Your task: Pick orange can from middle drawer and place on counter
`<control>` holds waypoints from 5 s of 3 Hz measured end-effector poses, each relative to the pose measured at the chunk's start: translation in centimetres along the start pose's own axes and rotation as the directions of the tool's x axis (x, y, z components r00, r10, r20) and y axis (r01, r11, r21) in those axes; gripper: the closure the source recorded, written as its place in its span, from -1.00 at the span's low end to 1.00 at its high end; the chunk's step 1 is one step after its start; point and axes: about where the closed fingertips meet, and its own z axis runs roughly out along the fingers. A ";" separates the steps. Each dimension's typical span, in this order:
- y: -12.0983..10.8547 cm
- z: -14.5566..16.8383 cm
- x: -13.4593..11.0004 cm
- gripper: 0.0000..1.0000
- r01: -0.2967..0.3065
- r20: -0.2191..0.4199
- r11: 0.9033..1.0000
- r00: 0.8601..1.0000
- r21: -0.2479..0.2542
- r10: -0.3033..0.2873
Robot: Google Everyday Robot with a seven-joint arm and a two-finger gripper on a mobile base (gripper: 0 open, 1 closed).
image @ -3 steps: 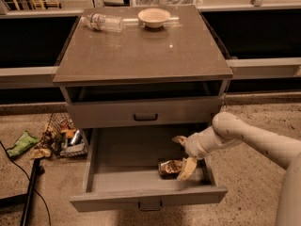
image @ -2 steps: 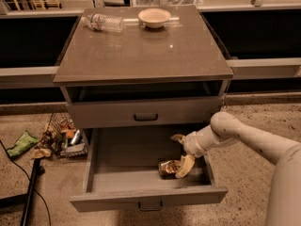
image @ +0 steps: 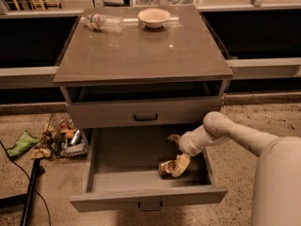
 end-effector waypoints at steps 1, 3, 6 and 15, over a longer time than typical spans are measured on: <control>0.3 2.3 0.8 -1.00 0.005 -0.065 1.000 0.998 -0.008 -0.005; 1.9 5.6 2.9 -1.00 0.003 -0.135 1.000 0.991 -0.009 -0.004; 2.7 4.9 6.1 0.30 -0.019 -0.203 1.000 0.979 0.011 0.021; 11.0 -19.6 -10.8 1.00 0.289 -0.046 0.935 0.957 0.207 -0.286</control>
Offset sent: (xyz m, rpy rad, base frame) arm -0.0211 0.0252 -0.0632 -0.1732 -0.0179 0.0261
